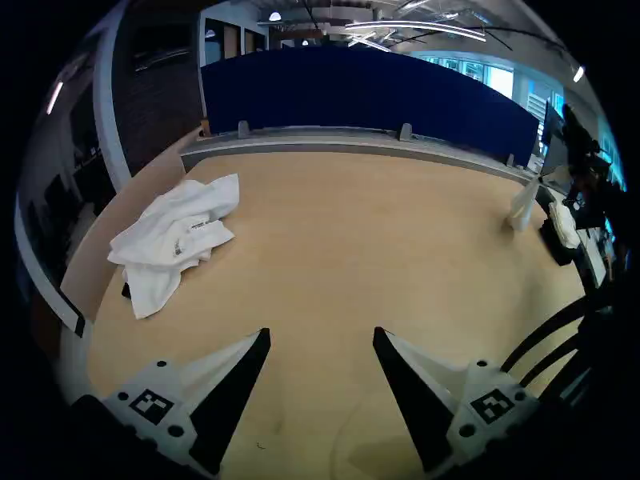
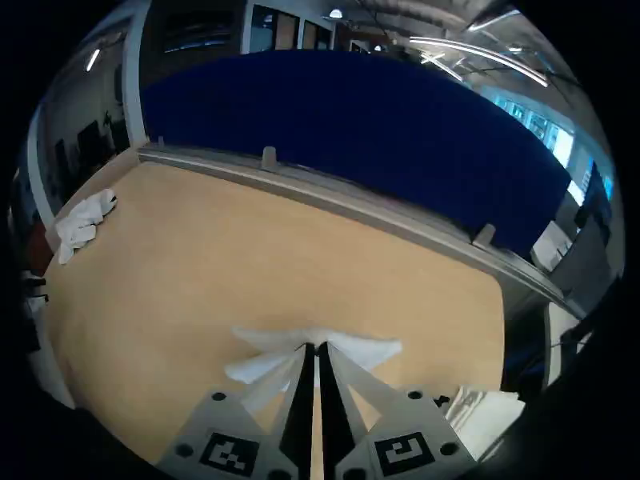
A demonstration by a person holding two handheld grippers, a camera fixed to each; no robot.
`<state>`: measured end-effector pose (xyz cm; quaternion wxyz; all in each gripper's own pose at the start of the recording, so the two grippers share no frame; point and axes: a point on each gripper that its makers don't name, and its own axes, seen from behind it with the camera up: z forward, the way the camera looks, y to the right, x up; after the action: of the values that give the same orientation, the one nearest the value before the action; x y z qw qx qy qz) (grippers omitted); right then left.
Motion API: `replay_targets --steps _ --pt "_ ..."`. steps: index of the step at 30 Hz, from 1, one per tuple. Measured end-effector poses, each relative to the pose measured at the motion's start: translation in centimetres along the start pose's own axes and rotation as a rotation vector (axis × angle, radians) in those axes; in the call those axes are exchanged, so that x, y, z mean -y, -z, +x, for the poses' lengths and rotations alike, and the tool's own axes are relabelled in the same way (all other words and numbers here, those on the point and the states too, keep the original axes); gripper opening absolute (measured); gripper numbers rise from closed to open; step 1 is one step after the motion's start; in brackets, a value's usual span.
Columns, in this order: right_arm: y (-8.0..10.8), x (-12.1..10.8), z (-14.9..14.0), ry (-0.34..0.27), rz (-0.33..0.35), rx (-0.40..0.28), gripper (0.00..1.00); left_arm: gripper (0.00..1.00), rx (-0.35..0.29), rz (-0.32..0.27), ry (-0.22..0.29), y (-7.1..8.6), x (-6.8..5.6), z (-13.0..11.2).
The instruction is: Fold towel
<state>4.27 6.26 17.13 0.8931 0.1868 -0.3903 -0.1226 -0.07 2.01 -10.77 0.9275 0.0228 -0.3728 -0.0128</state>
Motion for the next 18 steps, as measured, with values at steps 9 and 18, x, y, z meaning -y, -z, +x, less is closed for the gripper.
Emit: replay_targets --steps 9,18 --pt "0.7 -1.0 -5.3 -0.022 -0.025 0.062 0.03 0.95 0.003 -0.009 -0.015 -0.2 -0.5 0.2" --pt "1.0 -1.9 -10.2 -0.071 -0.055 0.114 0.03 0.95 0.004 -0.015 -0.028 -0.3 -1.1 0.3"
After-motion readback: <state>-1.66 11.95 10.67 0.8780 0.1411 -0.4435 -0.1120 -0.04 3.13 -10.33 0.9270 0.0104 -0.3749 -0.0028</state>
